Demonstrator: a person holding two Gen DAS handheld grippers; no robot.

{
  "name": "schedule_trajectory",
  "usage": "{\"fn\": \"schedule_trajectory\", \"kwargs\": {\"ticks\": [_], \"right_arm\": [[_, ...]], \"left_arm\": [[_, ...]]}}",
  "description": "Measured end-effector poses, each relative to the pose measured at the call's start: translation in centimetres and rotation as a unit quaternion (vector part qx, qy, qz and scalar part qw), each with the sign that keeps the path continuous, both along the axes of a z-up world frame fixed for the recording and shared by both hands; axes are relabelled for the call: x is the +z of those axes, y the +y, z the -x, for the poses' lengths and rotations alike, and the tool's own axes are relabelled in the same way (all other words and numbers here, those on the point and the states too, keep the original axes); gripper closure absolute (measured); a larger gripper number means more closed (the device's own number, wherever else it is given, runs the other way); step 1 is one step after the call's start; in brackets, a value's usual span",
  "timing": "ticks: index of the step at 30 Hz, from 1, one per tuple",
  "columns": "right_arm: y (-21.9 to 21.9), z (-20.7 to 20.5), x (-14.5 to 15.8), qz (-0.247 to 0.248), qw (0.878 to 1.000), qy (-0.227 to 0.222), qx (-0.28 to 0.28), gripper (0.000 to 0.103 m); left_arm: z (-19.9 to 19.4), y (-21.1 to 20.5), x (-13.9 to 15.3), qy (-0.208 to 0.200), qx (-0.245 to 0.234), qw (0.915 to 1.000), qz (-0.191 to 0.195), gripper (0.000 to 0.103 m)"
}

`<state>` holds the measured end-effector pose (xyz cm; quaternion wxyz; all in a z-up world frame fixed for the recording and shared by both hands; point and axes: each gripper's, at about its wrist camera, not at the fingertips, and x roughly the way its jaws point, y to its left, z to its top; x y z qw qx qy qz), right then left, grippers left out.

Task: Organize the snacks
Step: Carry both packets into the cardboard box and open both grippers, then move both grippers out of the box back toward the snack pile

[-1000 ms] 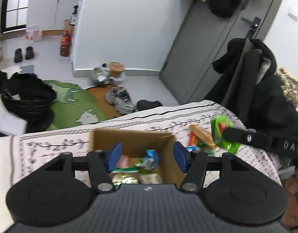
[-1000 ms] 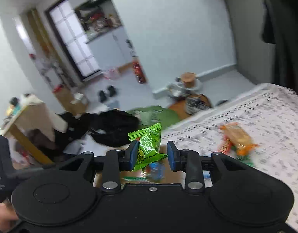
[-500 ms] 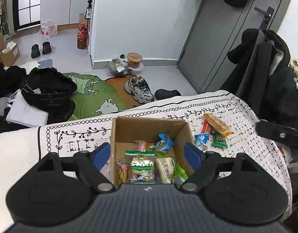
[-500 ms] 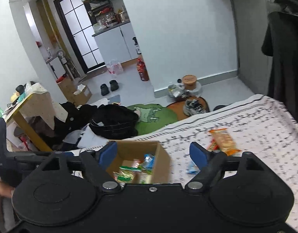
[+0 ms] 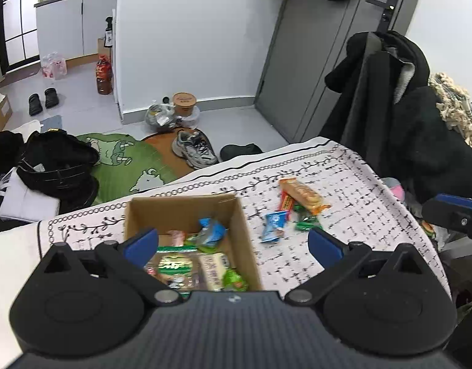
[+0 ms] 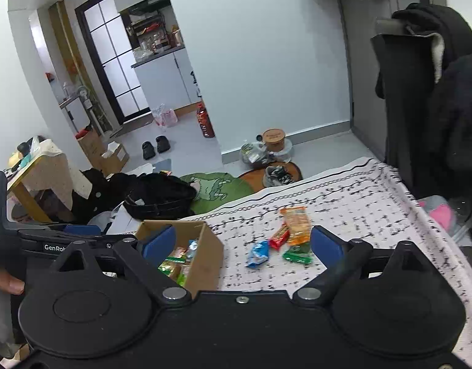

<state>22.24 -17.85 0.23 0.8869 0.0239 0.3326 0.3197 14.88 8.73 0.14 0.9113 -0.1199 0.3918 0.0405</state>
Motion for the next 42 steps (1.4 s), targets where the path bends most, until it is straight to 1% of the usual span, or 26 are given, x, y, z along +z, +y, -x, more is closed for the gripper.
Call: {"fn": "schedule_trajectory", "kwargs": {"ticks": [3, 7, 14, 20, 25, 32, 37, 42], "right_arm": [[-1.1, -0.1, 0.0, 0.0, 1.0, -0.001, -0.009, 0.008], [-2.5, -0.2, 0.2, 0.0, 1.0, -0.005, -0.016, 0.0], [-3.8, -0.6, 0.2, -0.003, 1.0, -0.003, -0.028, 0.0], [-4.9, -0.6, 0.2, 0.001, 0.999, -0.01, -0.031, 0.0], [-5.5, -1.0, -0.5, 0.012, 0.999, -0.009, -0.042, 0.0], [-5.1, -1.8, -2.4, 0.03, 0.999, -0.002, -0.042, 0.0], [-4.1, -2.9, -3.3, 0.04, 0.998, -0.002, -0.041, 0.0], [-2.8, -4.4, -4.3, 0.041, 0.999, -0.002, -0.02, 0.0]], "left_arm": [[-0.3, -0.7, 0.0, 0.002, -0.006, 1.0, 0.003, 0.0], [-0.6, -1.4, 0.2, 0.002, -0.002, 1.0, 0.004, 0.0], [-1.3, -2.4, 0.6, 0.001, -0.001, 1.0, -0.003, 0.0], [-2.3, -3.2, 0.3, 0.002, -0.004, 1.0, -0.006, 0.0], [-3.0, -4.1, -0.3, 0.003, -0.006, 1.0, -0.004, 0.0], [-4.3, -5.0, -2.1, 0.013, -0.004, 0.9999, 0.009, 0.0], [-5.2, -5.7, -3.5, 0.011, -0.01, 0.9997, 0.019, 0.001], [-6.3, -6.1, -4.4, -0.002, -0.019, 0.9994, 0.03, 0.004]]}}
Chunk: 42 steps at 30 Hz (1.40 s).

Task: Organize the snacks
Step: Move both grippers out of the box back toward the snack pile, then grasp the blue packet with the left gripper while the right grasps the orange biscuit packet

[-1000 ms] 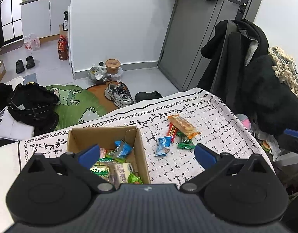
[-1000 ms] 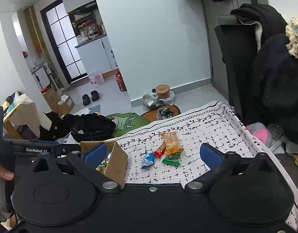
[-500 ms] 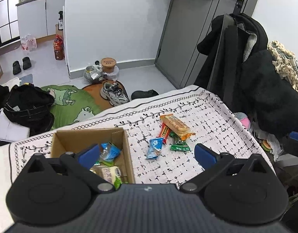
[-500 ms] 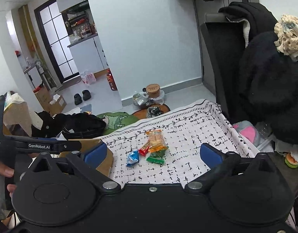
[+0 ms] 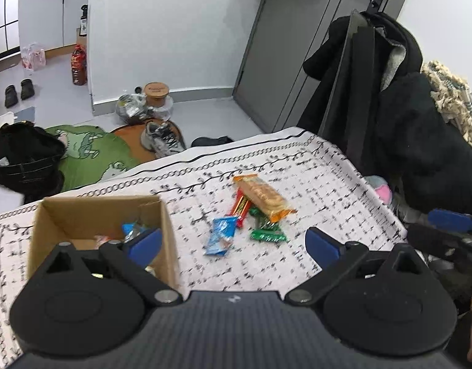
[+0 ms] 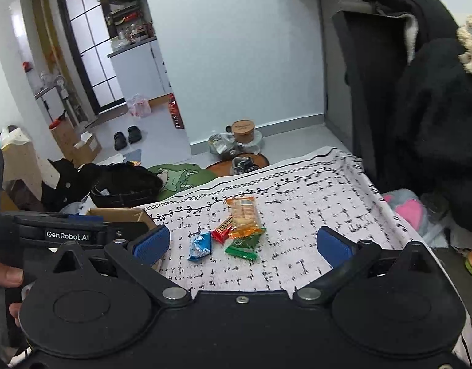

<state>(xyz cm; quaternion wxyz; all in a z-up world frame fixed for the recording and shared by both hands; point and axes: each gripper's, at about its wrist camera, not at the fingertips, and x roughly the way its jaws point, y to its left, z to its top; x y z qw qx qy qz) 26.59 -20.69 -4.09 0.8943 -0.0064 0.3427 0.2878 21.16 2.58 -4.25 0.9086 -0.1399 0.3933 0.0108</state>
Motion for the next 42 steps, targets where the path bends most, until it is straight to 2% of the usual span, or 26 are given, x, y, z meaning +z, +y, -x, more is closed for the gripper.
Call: {"fn": "schedule_trajectory", "kwargs": {"ticks": [7, 9, 11, 14, 16, 20, 25, 31, 34, 37, 42], "right_arm": [[1.9, -2.0, -1.5, 0.001, 1.0, 0.013, 0.014, 0.018], [2.1, -2.6, -2.0, 0.003, 1.0, 0.02, 0.011, 0.022], [2.2, -3.2, -2.6, 0.002, 1.0, 0.03, 0.006, 0.027], [2.5, -4.1, -3.5, 0.004, 0.999, 0.041, 0.0, 0.033], [2.7, -4.7, -4.1, 0.003, 0.999, 0.049, -0.004, 0.033], [3.3, -5.6, -5.0, 0.008, 0.998, 0.057, -0.005, 0.036], [4.6, -6.5, -6.2, 0.016, 0.998, 0.064, 0.0, 0.036], [5.8, -8.8, -7.8, 0.011, 0.997, 0.076, -0.005, 0.038], [6.4, -9.7, -8.3, 0.014, 0.997, 0.073, 0.003, 0.038], [7.0, -10.5, -8.7, 0.011, 0.997, 0.076, 0.004, 0.038], [7.7, -11.7, -9.9, 0.012, 0.995, 0.098, 0.005, 0.038]], "left_arm": [[-2.6, -0.9, -2.0, 0.008, -0.005, 1.0, 0.002, 0.025], [-3.5, -1.0, -2.9, 0.018, -0.002, 0.9998, 0.008, 0.038], [-4.3, -1.0, -3.7, 0.028, 0.001, 0.9995, 0.016, 0.045], [-5.6, -1.2, -5.0, 0.042, 0.006, 0.999, 0.013, 0.05], [-6.5, -1.2, -6.0, 0.056, 0.008, 0.9982, 0.02, 0.057], [-7.9, -0.8, -8.0, 0.078, 0.028, 0.9962, 0.027, 0.063], [-9.2, -0.6, -9.6, 0.098, 0.038, 0.9938, 0.035, 0.064], [-10.2, -0.7, -11.2, 0.114, 0.056, 0.9916, 0.025, 0.068], [-10.7, -0.4, -12.0, 0.128, 0.064, 0.9893, 0.03, 0.076], [-10.7, -0.4, -12.3, 0.127, 0.07, 0.989, 0.028, 0.079], [-10.1, 0.2, -11.4, 0.116, 0.092, 0.9878, 0.049, 0.081]]}}
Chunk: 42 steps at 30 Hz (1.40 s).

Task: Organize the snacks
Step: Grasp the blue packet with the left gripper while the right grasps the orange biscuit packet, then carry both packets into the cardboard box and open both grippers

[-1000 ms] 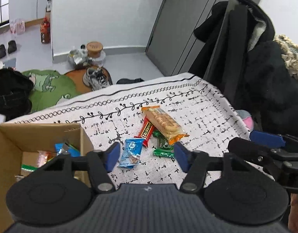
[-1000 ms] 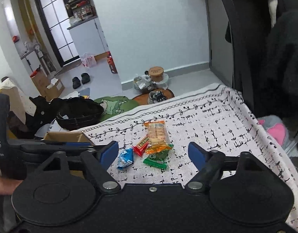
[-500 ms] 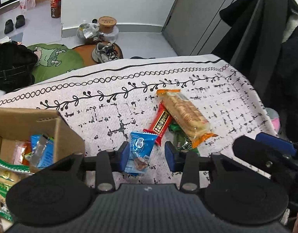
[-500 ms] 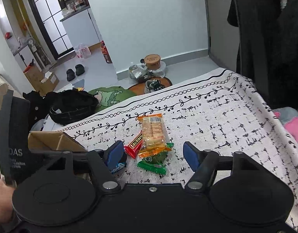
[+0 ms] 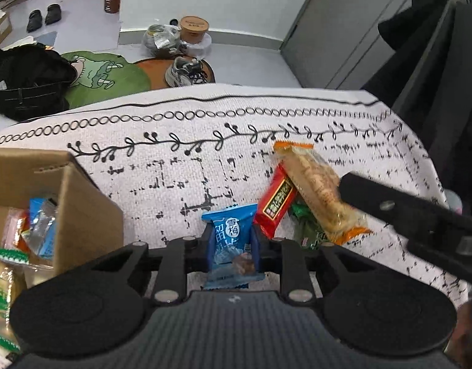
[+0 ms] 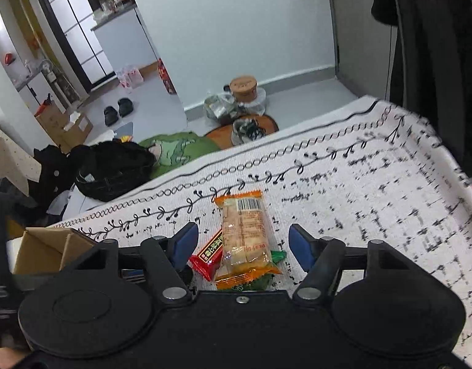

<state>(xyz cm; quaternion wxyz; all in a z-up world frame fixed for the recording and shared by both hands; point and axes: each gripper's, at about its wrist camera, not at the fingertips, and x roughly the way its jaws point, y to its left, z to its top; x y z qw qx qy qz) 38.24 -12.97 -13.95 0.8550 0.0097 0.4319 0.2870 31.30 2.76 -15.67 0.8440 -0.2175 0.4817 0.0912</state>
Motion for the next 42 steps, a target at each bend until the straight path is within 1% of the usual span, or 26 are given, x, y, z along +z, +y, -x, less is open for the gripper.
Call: {"fn": "schedule_trajectory", "kwargs": {"ticks": [3, 4, 5, 6, 8, 11, 15, 21, 24, 29, 37, 42], "right_arm": [[0.6, -0.8, -0.9, 0.011, 1.0, 0.021, 0.005, 0.04], [0.9, -0.9, -1.3, 0.02, 0.999, 0.033, 0.014, 0.048], [1.0, -0.9, -1.6, 0.024, 0.999, 0.044, 0.02, 0.064], [1.1, -1.0, -1.7, 0.03, 0.998, 0.056, 0.023, 0.067], [0.9, -0.7, -1.6, 0.04, 0.997, 0.057, 0.02, 0.071], [0.0, 0.0, -1.1, 0.037, 0.997, 0.061, 0.027, 0.073], [-1.9, 0.4, -0.2, 0.015, 0.998, 0.065, 0.011, 0.073], [-3.9, 1.1, 1.2, -0.013, 0.998, 0.069, 0.002, 0.073], [-4.7, 1.6, 1.9, -0.023, 0.998, 0.066, 0.001, 0.073], [-5.7, 2.5, 3.1, -0.033, 0.998, 0.058, 0.006, 0.073], [-6.9, 3.6, 4.6, -0.056, 0.997, 0.052, 0.004, 0.073], [-7.2, 4.4, 5.3, -0.065, 0.997, 0.046, 0.02, 0.073]], "left_arm": [[0.3, 0.2, 0.4, 0.0, 0.006, 0.9999, 0.012, 0.081], [0.4, 0.2, 0.5, -0.001, 0.007, 0.9999, 0.012, 0.081], [0.5, 0.2, 0.5, -0.001, 0.007, 0.9999, 0.012, 0.081], [0.5, 0.1, 0.5, 0.002, 0.004, 0.9999, 0.009, 0.081], [0.7, 0.1, 0.5, 0.003, 0.0, 0.9999, 0.012, 0.081], [1.0, -0.2, 0.8, 0.003, -0.008, 0.9999, 0.005, 0.081], [1.2, -0.7, 1.3, -0.002, -0.019, 0.9998, 0.005, 0.081], [1.6, -1.5, 3.0, -0.017, -0.047, 0.9987, -0.012, 0.081], [1.7, -1.9, 3.9, -0.022, -0.051, 0.9983, -0.018, 0.081], [2.4, -1.8, 5.6, -0.032, -0.046, 0.9982, -0.021, 0.081], [3.8, -1.8, 8.2, -0.049, -0.04, 0.9968, -0.049, 0.081], [4.9, -0.9, 9.7, -0.063, -0.027, 0.996, -0.057, 0.081]]}}
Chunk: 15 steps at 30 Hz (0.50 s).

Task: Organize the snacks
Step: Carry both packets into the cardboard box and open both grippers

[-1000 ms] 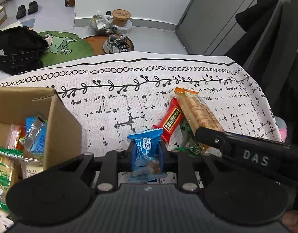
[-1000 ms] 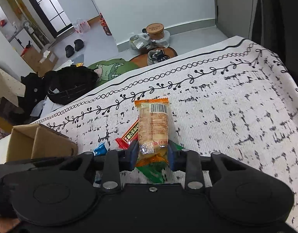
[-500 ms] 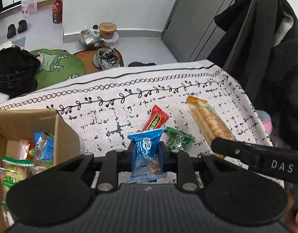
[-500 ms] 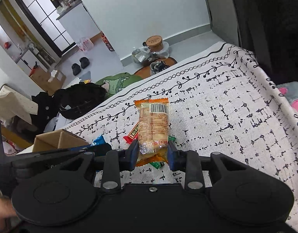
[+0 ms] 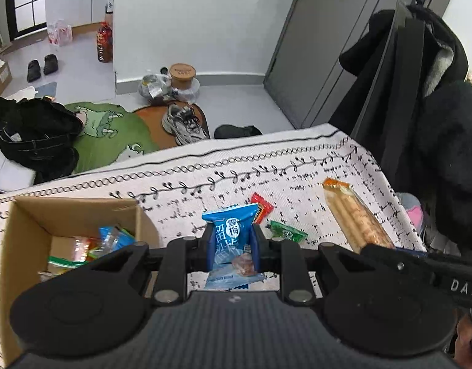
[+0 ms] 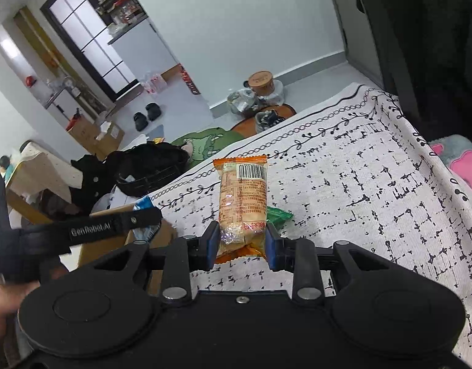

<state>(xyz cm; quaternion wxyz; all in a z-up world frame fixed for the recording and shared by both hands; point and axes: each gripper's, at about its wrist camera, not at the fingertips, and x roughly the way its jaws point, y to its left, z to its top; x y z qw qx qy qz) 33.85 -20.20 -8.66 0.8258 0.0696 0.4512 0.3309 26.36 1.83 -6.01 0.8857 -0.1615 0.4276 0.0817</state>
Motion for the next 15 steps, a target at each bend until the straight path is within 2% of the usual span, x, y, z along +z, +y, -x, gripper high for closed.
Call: {"fn": "schedule_trajectory", "kwargs": {"ticks": [8, 15], "right_arm": [[0.3, 1.3, 1.3, -0.005, 0.999, -0.016, 0.035, 0.073], [1.0, 2.8, 2.2, -0.015, 0.998, -0.029, 0.057, 0.073]], "left_arm": [[2.9, 1.7, 2.3, -0.027, 0.017, 0.9995, -0.008, 0.081], [5.7, 3.0, 3.0, -0.033, 0.029, 0.999, -0.011, 0.081]]}}
